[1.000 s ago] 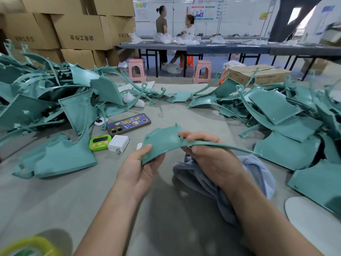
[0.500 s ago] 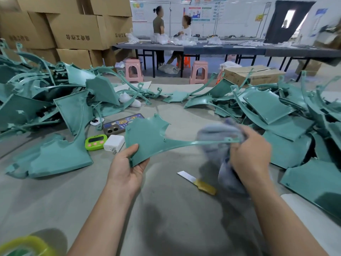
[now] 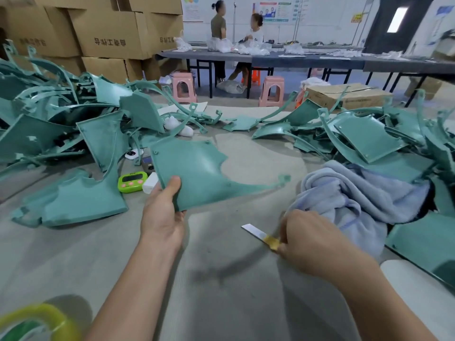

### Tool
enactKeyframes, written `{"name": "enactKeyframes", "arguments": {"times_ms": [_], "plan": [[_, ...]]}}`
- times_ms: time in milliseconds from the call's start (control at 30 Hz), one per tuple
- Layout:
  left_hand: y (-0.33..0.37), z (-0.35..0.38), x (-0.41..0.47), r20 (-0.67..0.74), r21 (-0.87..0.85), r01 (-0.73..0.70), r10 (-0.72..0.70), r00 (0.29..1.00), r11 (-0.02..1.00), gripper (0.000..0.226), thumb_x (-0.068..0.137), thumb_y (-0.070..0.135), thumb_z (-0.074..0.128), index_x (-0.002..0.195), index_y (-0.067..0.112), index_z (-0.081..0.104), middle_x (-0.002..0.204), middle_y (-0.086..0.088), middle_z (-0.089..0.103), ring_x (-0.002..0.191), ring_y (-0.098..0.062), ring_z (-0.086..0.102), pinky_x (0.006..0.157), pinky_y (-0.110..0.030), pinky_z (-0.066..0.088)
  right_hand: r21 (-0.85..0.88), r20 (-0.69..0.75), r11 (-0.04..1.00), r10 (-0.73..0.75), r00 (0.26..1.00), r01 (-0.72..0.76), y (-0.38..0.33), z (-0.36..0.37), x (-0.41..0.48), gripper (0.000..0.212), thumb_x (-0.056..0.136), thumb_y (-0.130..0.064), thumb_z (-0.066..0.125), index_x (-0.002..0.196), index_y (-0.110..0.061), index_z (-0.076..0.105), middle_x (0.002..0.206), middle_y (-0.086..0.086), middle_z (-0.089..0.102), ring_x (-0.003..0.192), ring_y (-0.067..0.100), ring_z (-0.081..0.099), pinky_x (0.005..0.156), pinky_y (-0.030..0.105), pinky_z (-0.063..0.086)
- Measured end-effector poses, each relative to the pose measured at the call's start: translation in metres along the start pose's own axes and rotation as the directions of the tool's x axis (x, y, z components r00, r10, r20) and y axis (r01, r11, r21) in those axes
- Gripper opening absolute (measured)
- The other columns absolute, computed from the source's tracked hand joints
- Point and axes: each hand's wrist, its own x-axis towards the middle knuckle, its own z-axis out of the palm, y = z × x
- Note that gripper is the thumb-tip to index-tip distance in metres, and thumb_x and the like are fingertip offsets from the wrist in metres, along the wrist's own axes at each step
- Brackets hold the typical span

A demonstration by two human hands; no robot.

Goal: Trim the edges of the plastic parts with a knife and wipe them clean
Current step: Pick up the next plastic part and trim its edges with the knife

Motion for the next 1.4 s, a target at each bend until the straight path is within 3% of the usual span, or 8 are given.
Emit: {"name": "enactKeyframes", "arguments": {"times_ms": [167,300,433,600,833,1067,1233,1400], "plan": [[0.0,0.004,-0.005,0.13,0.093,-0.012,0.0,0.992,0.996,0.031,0.095,-0.005,0.052,0.107,0.016,0.071,0.094,-0.001,0.079,0.079,-0.015,0.075,0.06,-0.024,0.058,-0.018,0.075,0.998,-0.06,0.995,0.061,0.001,0.008,0.005,0.009,0.083,-0.019,0.064,0.077,-0.014,0.062,0.072,0.001,0.06,0.067,0.02,0.053,0.06,0.028,0.043],[0.004,-0.001,-0.004,0.163,0.235,-0.041,0.002,0.987,0.971,0.042,0.079,-0.018,0.05,0.1,0.01,0.073,0.087,-0.004,0.078,0.07,-0.017,0.072,0.054,-0.021,0.054,0.208,0.027,0.964,-0.176,0.984,0.167,0.016,0.003,0.01,0.007,0.078,-0.017,0.067,0.071,-0.018,0.064,0.066,-0.005,0.065,0.058,0.008,0.052,0.055,0.024,0.044],[-0.002,-0.01,0.001,0.167,0.576,-0.111,0.017,0.986,0.81,0.036,0.06,-0.014,0.058,0.087,0.005,0.074,0.076,0.001,0.076,0.065,-0.014,0.067,0.052,-0.02,0.049,0.785,-0.062,0.596,-0.193,0.979,0.167,0.022,-0.004,0.015,0.02,0.086,-0.007,0.073,0.07,-0.014,0.063,0.063,-0.003,0.069,0.051,0.009,0.05,0.049,0.02,0.04],[-0.014,-0.016,0.005,0.056,0.639,-0.144,0.141,0.988,0.756,0.041,0.048,0.001,0.053,0.075,0.022,0.076,0.075,0.005,0.076,0.067,-0.013,0.066,0.062,-0.03,0.056,0.947,-0.105,0.309,0.044,0.994,0.086,0.012,0.011,0.026,0.027,0.077,0.011,0.066,0.067,-0.015,0.063,0.066,0.021,0.068,0.045,0.022,0.042,0.045,0.027,0.034],[-0.02,-0.026,0.023,-0.141,0.696,-0.107,0.282,0.949,0.71,0.035,0.068,-0.005,0.055,0.081,0.021,0.075,0.074,0.011,0.072,0.072,-0.012,0.062,0.062,-0.026,0.047,0.684,-0.297,0.723,0.155,0.942,0.097,-0.001,0.027,0.026,0.022,0.089,-0.02,0.065,0.067,-0.02,0.061,0.056,-0.009,0.066,0.052,0.004,0.055,0.052,0.017,0.039],[-0.023,-0.02,0.013,0.117,0.661,-0.332,0.344,0.932,0.673,0.055,0.073,-0.021,0.052,0.048,0.025,0.066,0.078,0.013,0.074,0.08,-0.002,0.066,0.072,-0.019,0.046,0.698,-0.281,0.708,0.132,0.951,0.108,-0.006,0.03,0.026,0.036,0.093,-0.021,0.063,0.059,-0.012,0.058,0.051,-0.002,0.058,0.047,0.006,0.047,0.05,0.024,0.04],[-0.014,-0.018,0.001,0.319,0.626,-0.539,0.446,0.837,0.563,0.05,0.068,-0.03,0.049,0.054,0.016,0.062,0.09,-0.004,0.073,0.089,-0.016,0.066,0.075,-0.014,0.045,0.626,-0.267,0.775,0.11,0.957,0.085,-0.009,0.032,0.028,0.031,0.092,-0.023,0.063,0.066,-0.006,0.058,0.059,0.008,0.06,0.053,0.02,0.051,0.058,0.041,0.045],[-0.009,-0.022,-0.005,0.296,0.614,-0.539,0.465,0.834,0.576,0.044,0.07,-0.031,0.047,0.055,0.008,0.061,0.09,-0.006,0.071,0.085,0.0,0.064,0.078,-0.015,0.044,0.419,-0.344,0.887,0.351,0.871,-0.192,0.015,0.02,0.035,0.023,0.091,-0.016,0.058,0.069,-0.01,0.064,0.065,0.008,0.065,0.063,0.032,0.053,0.059,0.034,0.038]]}}
